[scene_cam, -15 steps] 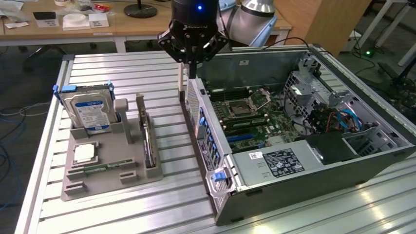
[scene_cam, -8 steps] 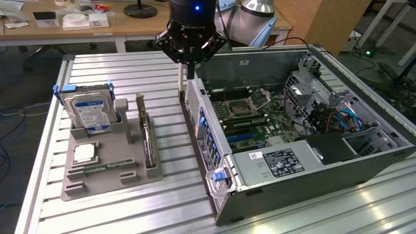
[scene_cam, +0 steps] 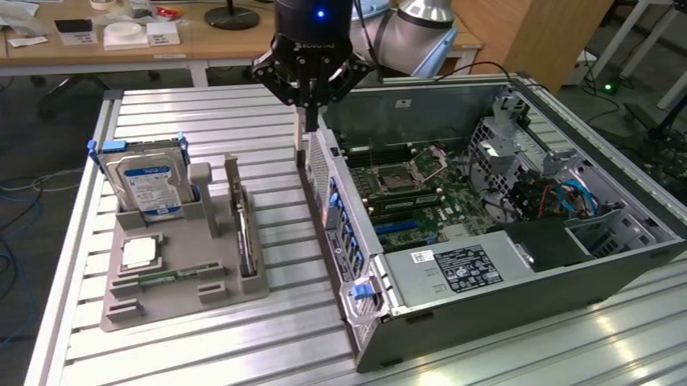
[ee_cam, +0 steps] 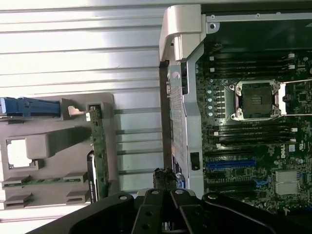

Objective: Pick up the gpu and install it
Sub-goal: 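Reach for the gpu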

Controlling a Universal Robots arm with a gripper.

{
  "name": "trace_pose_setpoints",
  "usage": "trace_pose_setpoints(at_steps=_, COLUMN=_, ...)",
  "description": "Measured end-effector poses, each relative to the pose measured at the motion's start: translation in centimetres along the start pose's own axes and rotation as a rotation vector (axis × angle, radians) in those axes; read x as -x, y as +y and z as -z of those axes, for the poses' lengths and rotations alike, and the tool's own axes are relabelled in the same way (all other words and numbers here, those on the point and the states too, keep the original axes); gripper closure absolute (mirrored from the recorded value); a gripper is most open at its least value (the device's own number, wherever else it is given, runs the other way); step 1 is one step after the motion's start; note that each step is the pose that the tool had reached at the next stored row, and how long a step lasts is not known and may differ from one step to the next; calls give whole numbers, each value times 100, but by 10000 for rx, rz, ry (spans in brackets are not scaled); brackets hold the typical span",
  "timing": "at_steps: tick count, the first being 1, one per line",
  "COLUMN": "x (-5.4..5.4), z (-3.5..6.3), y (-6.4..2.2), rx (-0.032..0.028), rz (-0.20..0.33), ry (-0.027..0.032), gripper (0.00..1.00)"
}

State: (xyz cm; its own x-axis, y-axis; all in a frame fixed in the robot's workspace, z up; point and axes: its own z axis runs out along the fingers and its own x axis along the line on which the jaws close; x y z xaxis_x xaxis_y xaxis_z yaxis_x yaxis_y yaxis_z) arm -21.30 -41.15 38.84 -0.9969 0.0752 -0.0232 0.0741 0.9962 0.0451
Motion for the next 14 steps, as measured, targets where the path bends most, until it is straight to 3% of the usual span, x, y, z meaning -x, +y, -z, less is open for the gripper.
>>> trace_pose_setpoints(at_steps=14, x=-82, z=-2, y=-29, rx=0, rz=0, ry=0, gripper=89)
